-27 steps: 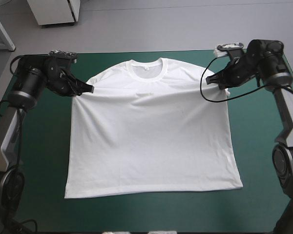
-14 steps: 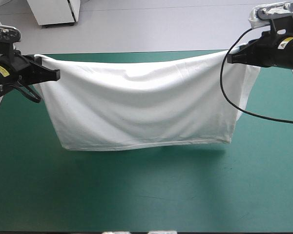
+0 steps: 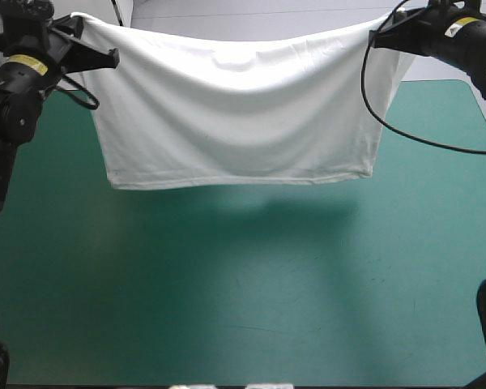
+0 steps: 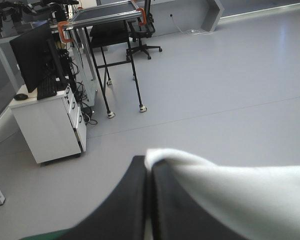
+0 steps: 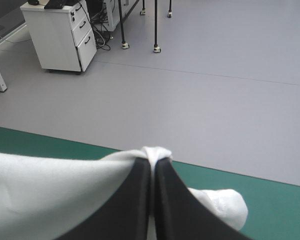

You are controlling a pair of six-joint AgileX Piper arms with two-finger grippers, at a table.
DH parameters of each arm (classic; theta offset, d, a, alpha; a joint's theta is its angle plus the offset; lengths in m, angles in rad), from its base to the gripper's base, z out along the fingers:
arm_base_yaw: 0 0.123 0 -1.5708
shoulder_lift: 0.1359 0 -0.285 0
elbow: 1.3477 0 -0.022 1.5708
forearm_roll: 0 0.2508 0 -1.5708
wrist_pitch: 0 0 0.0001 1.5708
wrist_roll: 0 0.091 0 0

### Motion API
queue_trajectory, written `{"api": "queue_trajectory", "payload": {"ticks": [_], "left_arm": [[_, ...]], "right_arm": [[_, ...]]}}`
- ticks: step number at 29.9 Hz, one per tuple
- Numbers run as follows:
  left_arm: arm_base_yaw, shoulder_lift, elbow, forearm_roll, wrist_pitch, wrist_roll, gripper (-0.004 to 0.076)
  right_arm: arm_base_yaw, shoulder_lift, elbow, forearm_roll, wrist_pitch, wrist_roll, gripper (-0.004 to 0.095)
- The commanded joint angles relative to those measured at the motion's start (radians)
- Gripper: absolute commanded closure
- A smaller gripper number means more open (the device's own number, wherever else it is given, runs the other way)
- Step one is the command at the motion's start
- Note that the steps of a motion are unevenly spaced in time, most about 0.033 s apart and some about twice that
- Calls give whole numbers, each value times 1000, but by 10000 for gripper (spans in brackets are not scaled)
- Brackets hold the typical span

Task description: Fold the cloth

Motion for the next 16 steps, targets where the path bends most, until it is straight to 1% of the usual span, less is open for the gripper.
{"api": "queue_trajectory", "payload": {"ticks": [1, 4, 7, 8, 10, 13, 16], "left_arm": [[-3, 74, -167, 5, -106, 12, 733], [-3, 151, -272, 5, -33, 40, 733], [-3, 200, -332, -5, 98, 44, 733], [-3, 208, -333, -12, 164, 44, 733], [-3, 220, -325, -50, 258, 44, 733], [-3, 220, -275, -44, 349, 44, 733], [-2, 211, -209, -50, 442, 44, 733]], "right_arm": [[-11, 58, -177, 0, -83, -8, 925], [-11, 133, -285, 0, -35, -8, 925], [-11, 169, -317, -14, 31, -8, 925], [-11, 177, -313, -26, 60, -8, 925], [-11, 185, -284, -36, 88, -8, 925], [-11, 183, -197, -52, 95, -27, 925], [-11, 183, -92, -52, 139, -36, 925]]}}
